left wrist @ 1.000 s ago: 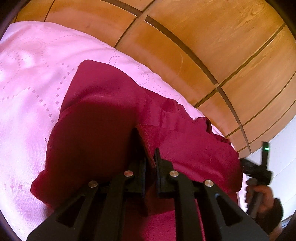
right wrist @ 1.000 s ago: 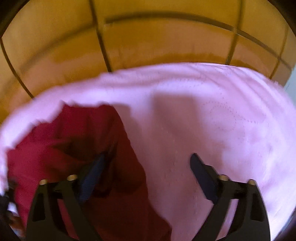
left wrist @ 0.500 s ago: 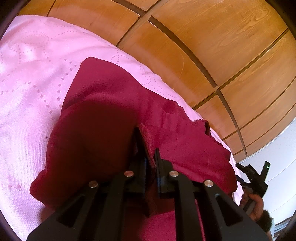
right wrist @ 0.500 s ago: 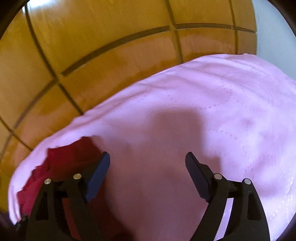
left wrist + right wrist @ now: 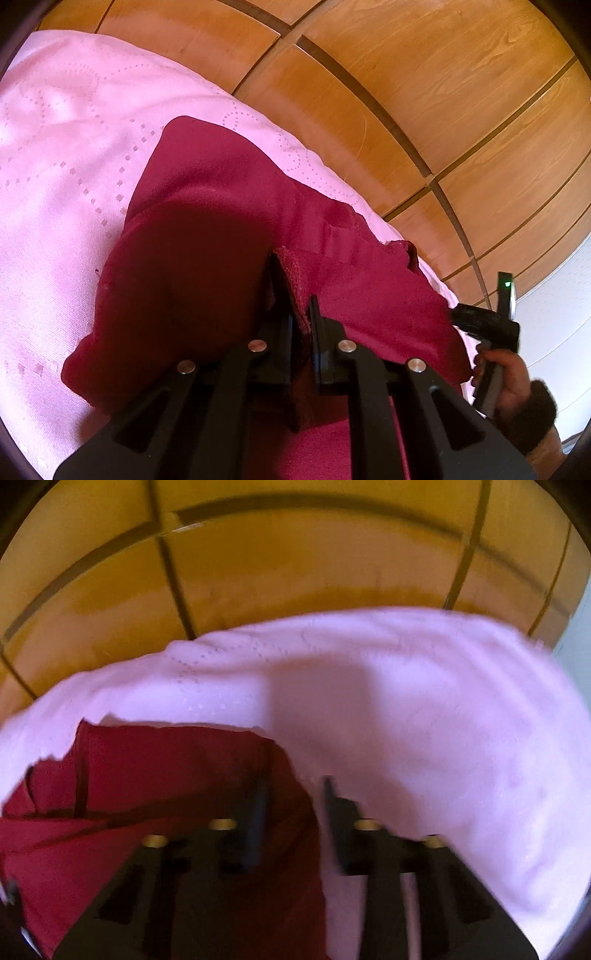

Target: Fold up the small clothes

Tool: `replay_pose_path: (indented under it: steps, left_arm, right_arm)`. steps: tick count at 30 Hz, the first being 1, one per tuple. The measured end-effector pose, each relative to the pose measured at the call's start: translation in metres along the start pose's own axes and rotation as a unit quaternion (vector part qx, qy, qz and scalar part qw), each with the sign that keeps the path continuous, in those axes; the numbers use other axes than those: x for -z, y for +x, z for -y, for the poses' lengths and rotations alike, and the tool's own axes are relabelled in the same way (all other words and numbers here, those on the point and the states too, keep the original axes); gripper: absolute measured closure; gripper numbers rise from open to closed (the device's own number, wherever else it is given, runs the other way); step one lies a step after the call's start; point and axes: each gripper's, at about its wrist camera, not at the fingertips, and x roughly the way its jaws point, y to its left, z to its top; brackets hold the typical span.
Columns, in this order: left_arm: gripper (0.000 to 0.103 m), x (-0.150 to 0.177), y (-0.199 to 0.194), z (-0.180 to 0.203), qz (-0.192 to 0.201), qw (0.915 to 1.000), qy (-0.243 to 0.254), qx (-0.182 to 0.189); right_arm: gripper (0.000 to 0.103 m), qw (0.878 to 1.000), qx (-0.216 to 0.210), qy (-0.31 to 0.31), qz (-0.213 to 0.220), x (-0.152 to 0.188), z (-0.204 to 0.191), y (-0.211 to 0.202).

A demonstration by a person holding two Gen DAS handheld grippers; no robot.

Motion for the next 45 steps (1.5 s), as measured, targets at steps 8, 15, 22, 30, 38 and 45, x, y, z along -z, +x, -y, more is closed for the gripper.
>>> replay_pose_path:
  steps: [8,15,22,30,38,45]
  left_arm:
    - [0.094,0.0,0.002,-0.004,-0.002,0.9999,-0.007,0.011]
    - [0.094,0.0,0.003,-0.005,-0.002,0.9998,-0.01,0.015]
    - [0.094,0.001,0.001,-0.003,-0.002,0.9999,-0.007,0.01]
    - [0.094,0.001,0.003,0.001,-0.004,1.0,0.0,-0.004]
    - [0.094,0.0,0.005,-0.003,-0.005,0.9999,-0.008,0.005]
    - [0.094,0.0,0.004,-0.003,-0.007,0.9999,-0.008,0.002]
  right_arm:
    - [0.103,0.997,-0.004,0.065,0.048,-0.013,0.029,0.016]
    - [0.063,0.98,-0.089,0.135,0.113,0.029,0.078,-0.039]
    - [0.068,0.98,-0.149,0.047,0.121,0.07,0.052,-0.074]
    - [0.053,0.991,-0.104,0.044,0.067,0.033,0.034,0.004]
    - [0.038,0.973,-0.099,0.164,0.129,0.075,0.104,-0.062]
    - [0.038,0.994,-0.061,0.041,0.086,0.118,0.077,-0.065]
